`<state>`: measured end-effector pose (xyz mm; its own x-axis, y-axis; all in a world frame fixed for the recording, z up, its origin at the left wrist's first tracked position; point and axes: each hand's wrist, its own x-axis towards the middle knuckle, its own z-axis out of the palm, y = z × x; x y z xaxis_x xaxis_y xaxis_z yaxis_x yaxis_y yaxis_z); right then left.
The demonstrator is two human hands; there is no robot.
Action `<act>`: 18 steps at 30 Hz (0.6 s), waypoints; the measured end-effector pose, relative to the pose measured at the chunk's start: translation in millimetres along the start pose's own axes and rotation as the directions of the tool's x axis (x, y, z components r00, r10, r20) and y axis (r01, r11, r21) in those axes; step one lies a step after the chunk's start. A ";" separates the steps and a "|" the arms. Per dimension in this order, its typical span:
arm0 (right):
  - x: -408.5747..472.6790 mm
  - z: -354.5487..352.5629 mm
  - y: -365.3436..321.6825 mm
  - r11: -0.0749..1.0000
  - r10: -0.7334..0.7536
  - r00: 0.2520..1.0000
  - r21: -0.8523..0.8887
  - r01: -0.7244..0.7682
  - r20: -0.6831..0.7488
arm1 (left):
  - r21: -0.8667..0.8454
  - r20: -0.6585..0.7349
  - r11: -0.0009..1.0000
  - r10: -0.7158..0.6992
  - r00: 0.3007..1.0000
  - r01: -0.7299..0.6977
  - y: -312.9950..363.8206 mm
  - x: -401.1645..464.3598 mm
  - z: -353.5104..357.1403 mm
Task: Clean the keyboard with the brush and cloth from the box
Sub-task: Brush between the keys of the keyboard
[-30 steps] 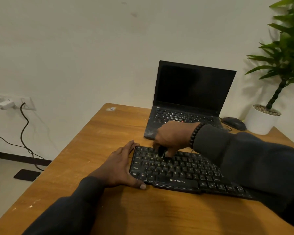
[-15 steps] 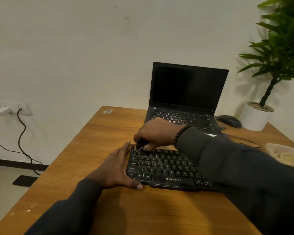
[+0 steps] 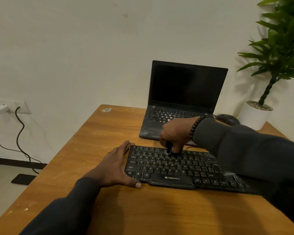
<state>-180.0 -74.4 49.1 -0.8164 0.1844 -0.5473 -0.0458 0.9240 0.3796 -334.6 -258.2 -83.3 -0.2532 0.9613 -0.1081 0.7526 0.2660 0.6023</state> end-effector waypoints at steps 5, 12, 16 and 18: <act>-9.1 10.1 9.4 0.998 0.064 0.986 -0.017 -0.063 0.156 | -0.009 -0.002 1.000 0.002 1.000 -0.002 -0.2 0.1 0.6; 29.0 -28.8 -23.9 0.989 -0.018 0.956 0.136 0.060 -0.293 | -0.001 0.010 1.000 -0.004 1.000 0.004 1.2 -0.6 0.7; 17.4 -24.6 -13.5 0.976 0.006 0.948 0.208 0.064 -0.318 | -0.005 0.019 1.000 -0.009 1.000 0.009 -0.9 -0.1 -1.9; -0.4 -8.5 -3.6 0.978 0.017 0.983 0.206 0.021 -0.183 | -0.008 0.034 1.000 -0.013 0.999 0.013 -0.5 -0.3 -3.0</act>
<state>-184.5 -80.7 54.4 -0.9084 0.1358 -0.3954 0.0565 0.9770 0.2057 -336.8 -258.8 -81.2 -0.2422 0.9597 -0.1427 0.7444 0.2781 0.6070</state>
